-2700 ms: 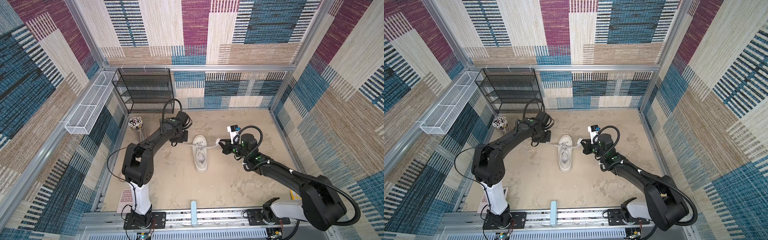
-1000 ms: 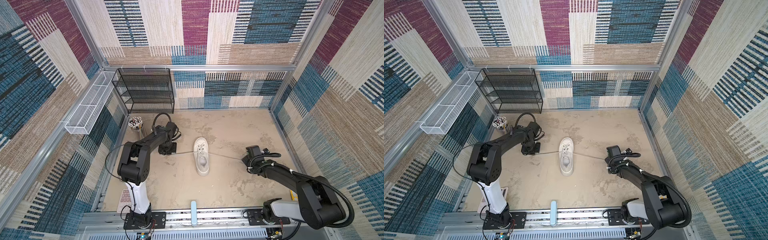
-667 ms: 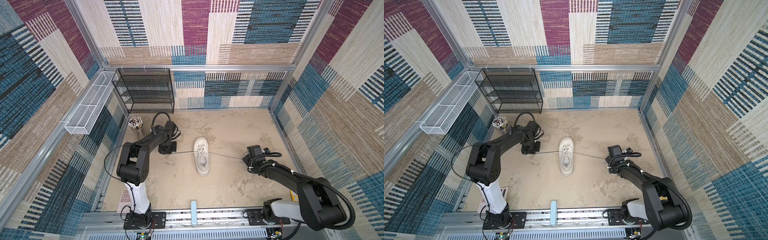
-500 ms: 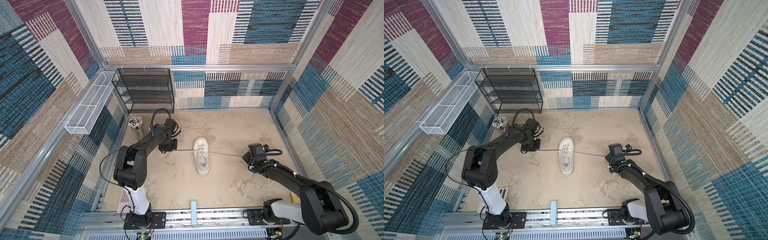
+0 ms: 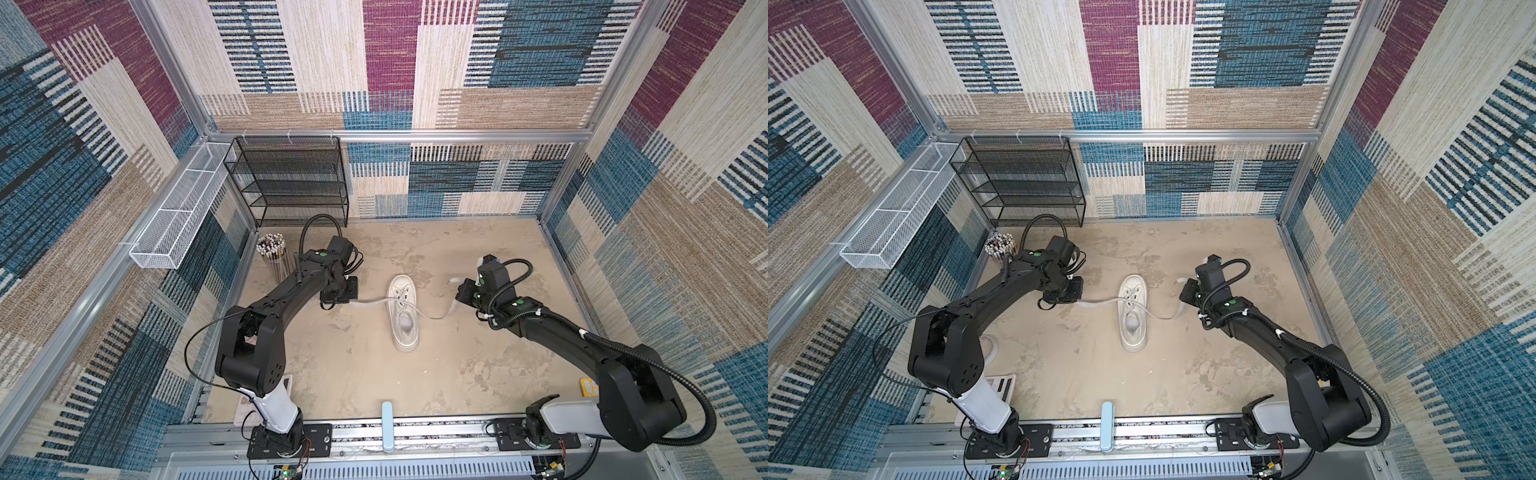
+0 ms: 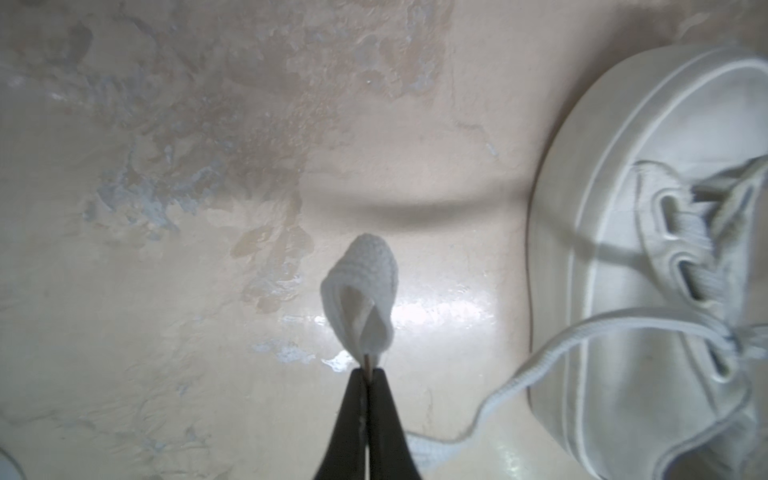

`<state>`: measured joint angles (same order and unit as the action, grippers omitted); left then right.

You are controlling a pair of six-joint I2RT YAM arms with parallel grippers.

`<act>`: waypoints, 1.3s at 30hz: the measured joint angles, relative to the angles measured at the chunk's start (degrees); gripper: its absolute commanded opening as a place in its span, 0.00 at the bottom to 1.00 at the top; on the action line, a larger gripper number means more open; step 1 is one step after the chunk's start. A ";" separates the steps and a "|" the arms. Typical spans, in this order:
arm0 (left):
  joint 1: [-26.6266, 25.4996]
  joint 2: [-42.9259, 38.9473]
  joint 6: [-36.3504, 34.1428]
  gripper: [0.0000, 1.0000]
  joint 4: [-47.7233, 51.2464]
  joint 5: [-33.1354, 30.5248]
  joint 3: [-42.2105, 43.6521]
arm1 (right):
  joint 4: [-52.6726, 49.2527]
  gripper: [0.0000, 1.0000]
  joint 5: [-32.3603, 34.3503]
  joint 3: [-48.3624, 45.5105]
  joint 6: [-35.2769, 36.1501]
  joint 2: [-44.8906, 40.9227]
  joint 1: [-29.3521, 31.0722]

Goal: Tie the shoes

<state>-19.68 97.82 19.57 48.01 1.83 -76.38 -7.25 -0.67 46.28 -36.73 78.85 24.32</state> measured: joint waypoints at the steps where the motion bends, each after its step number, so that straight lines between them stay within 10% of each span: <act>1: -0.09 -0.09 0.04 0.00 -0.24 0.13 0.11 | -0.07 0.00 -0.46 1.57 0.92 1.03 1.01; 23: -0.46 -2.93 4.55 0.00 -9.03 4.98 13.38 | -8.02 0.00 -10.99 43.32 4.11 33.94 14.40; 39: -0.46 -4.57 6.01 0.00 -12.59 5.86 17.46 | -8.96 0.00 -20.28 54.21 -2.56 47.32 17.79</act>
<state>-20.14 93.25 25.58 35.42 7.68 -58.92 -16.21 -20.95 100.49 -39.29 126.17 42.11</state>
